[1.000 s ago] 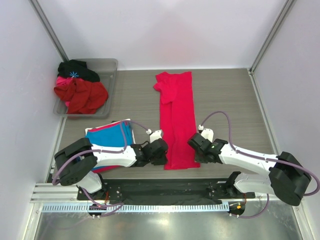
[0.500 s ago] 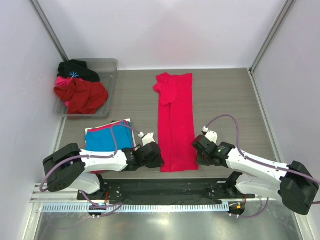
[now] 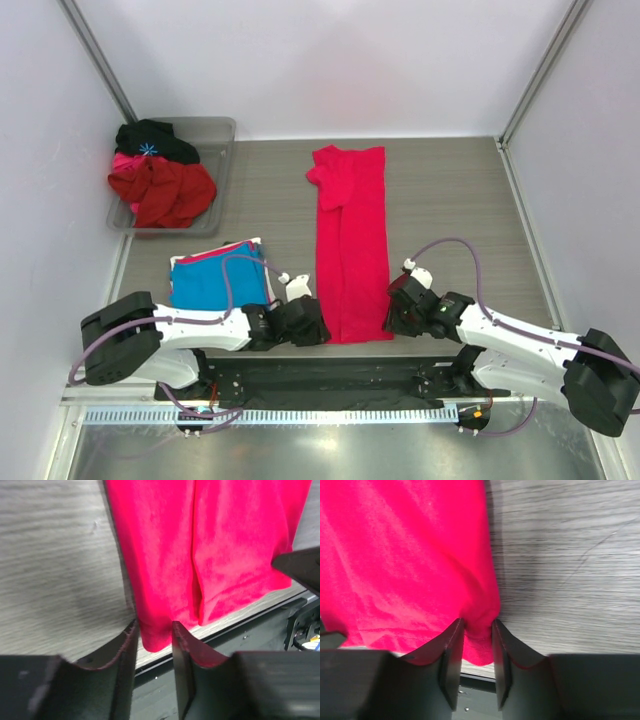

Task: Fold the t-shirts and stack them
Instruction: Fold the tshirt

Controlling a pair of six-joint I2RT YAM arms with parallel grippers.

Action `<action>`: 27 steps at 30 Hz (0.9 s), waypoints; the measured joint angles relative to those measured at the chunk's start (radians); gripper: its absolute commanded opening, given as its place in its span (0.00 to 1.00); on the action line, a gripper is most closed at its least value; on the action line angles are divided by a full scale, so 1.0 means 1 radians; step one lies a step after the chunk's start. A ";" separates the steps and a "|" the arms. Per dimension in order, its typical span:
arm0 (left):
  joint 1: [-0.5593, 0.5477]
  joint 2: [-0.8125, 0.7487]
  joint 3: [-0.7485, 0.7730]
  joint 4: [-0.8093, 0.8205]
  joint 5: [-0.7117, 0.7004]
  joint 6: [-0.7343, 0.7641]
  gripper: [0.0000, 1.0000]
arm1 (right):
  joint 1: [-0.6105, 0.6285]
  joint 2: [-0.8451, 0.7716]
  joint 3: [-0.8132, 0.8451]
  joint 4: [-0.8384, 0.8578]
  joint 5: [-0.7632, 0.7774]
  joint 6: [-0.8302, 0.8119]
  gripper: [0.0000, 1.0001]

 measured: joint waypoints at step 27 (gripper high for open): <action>0.181 -0.135 0.144 -0.156 0.002 0.099 0.00 | -0.080 0.172 0.333 -0.114 0.103 -0.129 0.01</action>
